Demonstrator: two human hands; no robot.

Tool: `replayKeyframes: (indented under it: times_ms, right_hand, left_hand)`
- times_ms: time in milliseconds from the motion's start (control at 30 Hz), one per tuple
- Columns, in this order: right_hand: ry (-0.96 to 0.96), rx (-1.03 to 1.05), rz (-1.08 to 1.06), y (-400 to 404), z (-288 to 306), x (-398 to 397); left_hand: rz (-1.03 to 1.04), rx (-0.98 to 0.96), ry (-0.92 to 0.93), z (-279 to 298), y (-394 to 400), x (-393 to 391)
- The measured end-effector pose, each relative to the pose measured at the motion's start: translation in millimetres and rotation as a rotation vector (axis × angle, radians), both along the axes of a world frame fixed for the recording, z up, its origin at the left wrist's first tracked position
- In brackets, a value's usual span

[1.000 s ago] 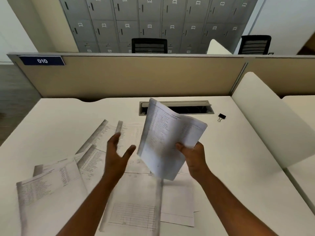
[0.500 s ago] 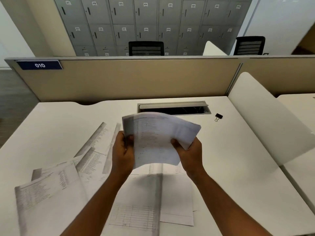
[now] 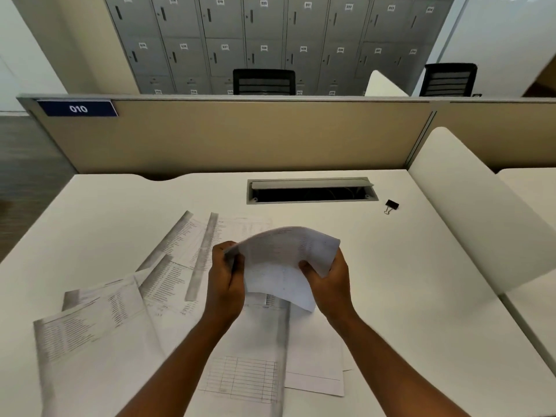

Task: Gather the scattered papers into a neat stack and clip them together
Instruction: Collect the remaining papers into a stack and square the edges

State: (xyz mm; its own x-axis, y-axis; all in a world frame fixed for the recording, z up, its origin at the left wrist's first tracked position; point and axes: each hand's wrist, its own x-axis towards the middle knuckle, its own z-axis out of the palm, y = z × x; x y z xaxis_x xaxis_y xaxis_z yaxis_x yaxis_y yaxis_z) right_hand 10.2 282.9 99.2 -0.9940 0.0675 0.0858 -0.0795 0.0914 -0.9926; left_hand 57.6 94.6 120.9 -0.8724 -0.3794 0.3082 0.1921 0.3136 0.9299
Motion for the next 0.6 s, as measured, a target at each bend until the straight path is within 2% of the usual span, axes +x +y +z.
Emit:
replayKeyframes:
  times_ms: [67, 133, 200, 267, 367, 600]
  right_hand:
    - [0.064, 0.054, -0.012, 1, 1, 2]
    - [0.283, 0.147, -0.044, 5, 10, -1]
    - [0.518, 0.358, -0.073, 13, 21, -8]
    - [0.656, 0.598, -0.050, 19, 31, -13]
    - [0.677, 0.758, -0.002, 22, 32, -13]
    - [0.667, 0.751, -0.012, 23, 33, -11]
  left_hand:
    - [-0.008, 0.003, -0.036, -8, -2, 3]
    - [-0.002, -0.033, -0.038, -9, -3, 4]
    - [-0.009, -0.048, -0.045, -7, -4, 2]
    - [-0.022, -0.045, -0.062, -10, -5, 0]
    - [-0.030, -0.063, -0.098, -14, -6, -1]
    - [-0.027, -0.031, -0.130, -15, -8, -2]
